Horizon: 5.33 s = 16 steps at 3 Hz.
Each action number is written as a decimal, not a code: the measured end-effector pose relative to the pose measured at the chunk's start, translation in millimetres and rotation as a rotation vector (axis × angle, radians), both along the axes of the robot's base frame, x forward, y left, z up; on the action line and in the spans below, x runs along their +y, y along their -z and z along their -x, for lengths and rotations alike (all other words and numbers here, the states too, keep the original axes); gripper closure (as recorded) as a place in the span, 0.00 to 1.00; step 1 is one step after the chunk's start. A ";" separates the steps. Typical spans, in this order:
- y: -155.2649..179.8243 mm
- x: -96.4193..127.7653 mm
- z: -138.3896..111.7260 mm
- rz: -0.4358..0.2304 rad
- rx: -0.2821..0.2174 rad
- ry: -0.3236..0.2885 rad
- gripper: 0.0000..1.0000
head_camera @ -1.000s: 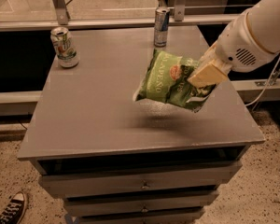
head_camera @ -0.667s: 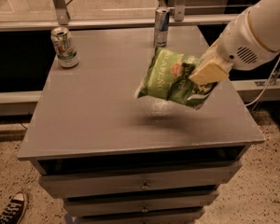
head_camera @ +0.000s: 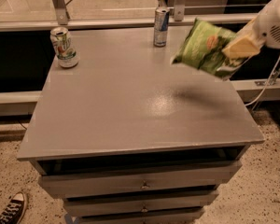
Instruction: Move green jalapeno chip bag near redbull can
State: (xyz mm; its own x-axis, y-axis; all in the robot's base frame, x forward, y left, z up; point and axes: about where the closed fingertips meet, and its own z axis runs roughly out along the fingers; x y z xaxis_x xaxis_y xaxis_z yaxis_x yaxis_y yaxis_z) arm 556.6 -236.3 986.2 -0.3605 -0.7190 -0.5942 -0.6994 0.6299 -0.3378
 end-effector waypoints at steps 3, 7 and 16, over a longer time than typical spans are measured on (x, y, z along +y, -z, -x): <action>2.5 -97.8 -163.3 -0.100 -0.110 0.295 1.00; 67.7 -54.4 -267.1 -0.272 -0.083 0.382 1.00; 18.0 -32.9 -189.3 -0.292 -0.156 0.192 0.00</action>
Offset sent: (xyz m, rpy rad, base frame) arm 0.1880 -0.1193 0.0167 0.1125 -0.1522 -0.3245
